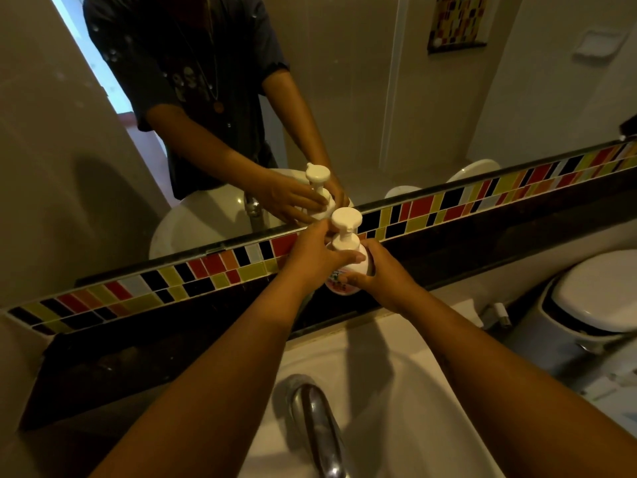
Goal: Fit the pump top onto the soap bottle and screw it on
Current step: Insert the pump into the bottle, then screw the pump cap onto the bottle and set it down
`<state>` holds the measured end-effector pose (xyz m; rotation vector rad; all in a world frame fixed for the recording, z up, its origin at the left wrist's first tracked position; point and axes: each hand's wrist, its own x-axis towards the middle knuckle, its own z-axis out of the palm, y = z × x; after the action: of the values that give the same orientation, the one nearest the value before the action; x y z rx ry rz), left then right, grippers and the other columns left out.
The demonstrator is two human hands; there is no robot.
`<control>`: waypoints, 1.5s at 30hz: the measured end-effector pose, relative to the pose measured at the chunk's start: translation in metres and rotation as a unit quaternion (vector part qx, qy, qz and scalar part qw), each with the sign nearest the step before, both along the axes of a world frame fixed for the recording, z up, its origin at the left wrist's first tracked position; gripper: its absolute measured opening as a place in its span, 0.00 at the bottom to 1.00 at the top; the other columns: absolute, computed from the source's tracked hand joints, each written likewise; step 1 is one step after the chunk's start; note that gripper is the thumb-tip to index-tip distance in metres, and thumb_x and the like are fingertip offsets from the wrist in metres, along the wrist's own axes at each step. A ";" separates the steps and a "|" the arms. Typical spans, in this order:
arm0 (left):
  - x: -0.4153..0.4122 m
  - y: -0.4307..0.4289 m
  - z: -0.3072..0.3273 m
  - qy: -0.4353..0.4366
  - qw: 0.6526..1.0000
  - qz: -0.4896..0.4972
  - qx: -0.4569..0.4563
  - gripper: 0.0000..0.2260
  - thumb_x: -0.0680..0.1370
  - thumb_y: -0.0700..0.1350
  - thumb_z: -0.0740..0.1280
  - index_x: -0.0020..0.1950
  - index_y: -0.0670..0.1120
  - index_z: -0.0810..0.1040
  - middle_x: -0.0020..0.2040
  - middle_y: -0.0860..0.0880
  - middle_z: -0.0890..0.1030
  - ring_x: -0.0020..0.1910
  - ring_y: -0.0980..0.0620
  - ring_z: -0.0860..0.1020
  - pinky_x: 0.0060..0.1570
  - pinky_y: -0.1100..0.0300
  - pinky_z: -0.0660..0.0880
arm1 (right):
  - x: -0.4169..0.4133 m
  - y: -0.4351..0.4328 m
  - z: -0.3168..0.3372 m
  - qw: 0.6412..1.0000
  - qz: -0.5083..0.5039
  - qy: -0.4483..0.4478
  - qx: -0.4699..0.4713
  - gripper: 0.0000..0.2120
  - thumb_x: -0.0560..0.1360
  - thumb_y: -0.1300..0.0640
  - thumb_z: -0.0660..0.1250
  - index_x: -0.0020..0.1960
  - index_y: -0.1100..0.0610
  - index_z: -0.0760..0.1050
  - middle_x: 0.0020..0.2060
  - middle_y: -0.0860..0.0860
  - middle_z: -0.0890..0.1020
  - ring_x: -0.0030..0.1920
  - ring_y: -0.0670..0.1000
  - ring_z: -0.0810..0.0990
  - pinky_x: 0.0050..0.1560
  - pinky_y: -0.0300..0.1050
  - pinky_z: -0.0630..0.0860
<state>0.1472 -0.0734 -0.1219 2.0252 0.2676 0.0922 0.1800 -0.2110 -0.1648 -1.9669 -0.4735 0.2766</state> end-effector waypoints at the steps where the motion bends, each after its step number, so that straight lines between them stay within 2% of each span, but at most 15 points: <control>1: 0.000 -0.004 -0.002 -0.007 1.000 0.018 -0.004 0.32 0.70 0.44 0.78 0.71 0.46 0.70 0.69 0.44 0.76 0.69 0.42 0.73 0.60 0.49 0.72 | 0.000 0.000 0.000 1.000 0.000 -0.002 0.001 0.25 0.70 0.53 0.72 0.64 0.50 0.66 0.62 0.53 0.75 0.62 0.53 0.75 0.57 0.50 0.76; 4: 0.003 -0.011 -0.005 -0.018 0.999 0.044 -0.011 0.31 0.70 0.44 0.78 0.69 0.46 0.69 0.69 0.45 0.76 0.69 0.43 0.73 0.55 0.55 0.70 | 0.000 0.000 -0.001 1.000 -0.001 -0.005 0.003 0.25 0.70 0.53 0.72 0.64 0.50 0.66 0.63 0.52 0.75 0.62 0.52 0.75 0.60 0.53 0.75; 6: 0.004 -0.009 -0.005 -0.015 0.999 0.038 -0.005 0.32 0.70 0.45 0.78 0.70 0.46 0.68 0.69 0.45 0.75 0.70 0.43 0.72 0.58 0.53 0.70 | 0.000 0.000 -0.001 1.000 -0.001 -0.001 0.004 0.26 0.70 0.53 0.72 0.64 0.50 0.66 0.64 0.52 0.75 0.63 0.53 0.74 0.60 0.53 0.75; 9: 0.003 0.006 0.001 0.018 0.999 -0.028 0.004 0.34 0.72 0.46 0.77 0.74 0.49 0.66 0.72 0.46 0.74 0.72 0.42 0.71 0.67 0.44 0.71 | 0.000 -0.001 0.000 1.000 0.003 0.008 0.010 0.26 0.70 0.53 0.72 0.65 0.50 0.65 0.64 0.53 0.74 0.62 0.54 0.74 0.59 0.52 0.76; 12: 0.005 0.023 0.007 0.064 0.992 -0.108 0.029 0.31 0.76 0.46 0.72 0.77 0.51 0.64 0.74 0.47 0.72 0.72 0.43 0.70 0.66 0.46 0.71 | 0.000 -0.002 -0.001 1.000 0.008 0.010 0.009 0.27 0.70 0.54 0.72 0.65 0.51 0.64 0.64 0.54 0.73 0.63 0.54 0.73 0.59 0.52 0.75; 14: 0.005 0.027 0.008 0.068 0.988 -0.127 0.055 0.30 0.77 0.47 0.71 0.77 0.53 0.64 0.75 0.47 0.71 0.73 0.43 0.70 0.66 0.47 0.71 | 0.001 -0.002 0.000 1.000 0.007 0.013 0.007 0.28 0.70 0.53 0.72 0.66 0.50 0.64 0.65 0.54 0.73 0.63 0.55 0.73 0.60 0.53 0.75; 19: 0.007 0.012 0.005 0.022 0.997 -0.066 0.037 0.36 0.71 0.49 0.77 0.76 0.50 0.66 0.73 0.47 0.73 0.71 0.45 0.72 0.61 0.54 0.71 | 0.001 -0.001 0.002 1.000 0.010 0.013 0.011 0.27 0.70 0.55 0.71 0.65 0.52 0.65 0.64 0.54 0.73 0.63 0.54 0.74 0.57 0.49 0.74; 22: 0.008 0.009 0.003 0.005 0.999 -0.022 0.041 0.35 0.70 0.49 0.78 0.74 0.47 0.68 0.71 0.45 0.75 0.70 0.42 0.73 0.65 0.47 0.73 | 0.001 -0.001 0.003 1.000 0.009 0.013 0.006 0.26 0.70 0.55 0.71 0.65 0.52 0.65 0.64 0.54 0.73 0.63 0.54 0.74 0.56 0.48 0.74; 28: 0.011 0.026 0.014 0.058 0.988 -0.126 0.072 0.31 0.75 0.45 0.73 0.76 0.49 0.66 0.73 0.46 0.73 0.71 0.43 0.72 0.62 0.52 0.70 | 0.002 -0.003 0.002 1.000 0.018 0.021 0.004 0.28 0.70 0.54 0.71 0.66 0.50 0.64 0.65 0.53 0.72 0.62 0.53 0.73 0.56 0.47 0.73; 31: 0.015 0.030 0.016 0.070 0.983 -0.143 0.088 0.31 0.75 0.46 0.73 0.76 0.49 0.66 0.73 0.46 0.73 0.71 0.44 0.72 0.59 0.55 0.69 | 0.002 -0.003 0.003 0.999 0.022 0.026 0.004 0.28 0.70 0.54 0.71 0.66 0.50 0.64 0.65 0.52 0.72 0.59 0.49 0.72 0.54 0.44 0.73; 35: 0.012 0.032 0.009 0.076 0.979 -0.159 0.102 0.34 0.73 0.47 0.75 0.76 0.51 0.65 0.73 0.47 0.73 0.71 0.45 0.71 0.66 0.49 0.70 | 0.001 -0.005 0.006 0.998 0.037 0.044 0.009 0.29 0.70 0.54 0.71 0.67 0.49 0.63 0.65 0.51 0.72 0.60 0.49 0.72 0.56 0.45 0.72; 37: 0.005 0.034 -0.001 0.090 0.979 -0.155 0.094 0.34 0.73 0.47 0.75 0.76 0.51 0.65 0.73 0.47 0.73 0.71 0.45 0.72 0.69 0.45 0.70 | 0.003 -0.008 0.010 0.996 0.051 0.070 0.001 0.30 0.70 0.54 0.72 0.68 0.48 0.63 0.66 0.50 0.72 0.62 0.50 0.72 0.60 0.50 0.72; 40: -0.004 0.040 -0.015 0.098 0.987 -0.124 0.040 0.32 0.72 0.47 0.76 0.74 0.51 0.69 0.70 0.48 0.77 0.68 0.46 0.75 0.68 0.42 0.72 | 0.009 -0.016 0.018 0.991 0.083 0.101 -0.041 0.32 0.70 0.53 0.72 0.70 0.44 0.63 0.67 0.49 0.72 0.65 0.53 0.72 0.63 0.56 0.72; 42: -0.008 0.041 -0.018 0.094 0.989 -0.111 0.011 0.32 0.71 0.48 0.77 0.73 0.51 0.70 0.69 0.49 0.77 0.67 0.47 0.77 0.67 0.42 0.73 | 0.011 -0.021 0.024 0.987 0.099 0.110 -0.057 0.31 0.70 0.52 0.72 0.69 0.43 0.65 0.67 0.48 0.73 0.65 0.52 0.72 0.63 0.56 0.72; 45: -0.014 0.038 -0.020 0.073 0.993 -0.092 -0.016 0.32 0.70 0.48 0.77 0.72 0.50 0.70 0.69 0.48 0.78 0.66 0.47 0.77 0.65 0.45 0.75 | 0.005 -0.015 0.033 0.994 0.062 0.092 -0.012 0.30 0.67 0.51 0.74 0.67 0.47 0.69 0.63 0.47 0.75 0.62 0.51 0.74 0.57 0.50 0.75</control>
<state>0.1330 -0.0357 -0.1421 2.0177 0.1723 -0.1752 0.1851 -0.2255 -0.1317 -1.9162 -0.4743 0.5378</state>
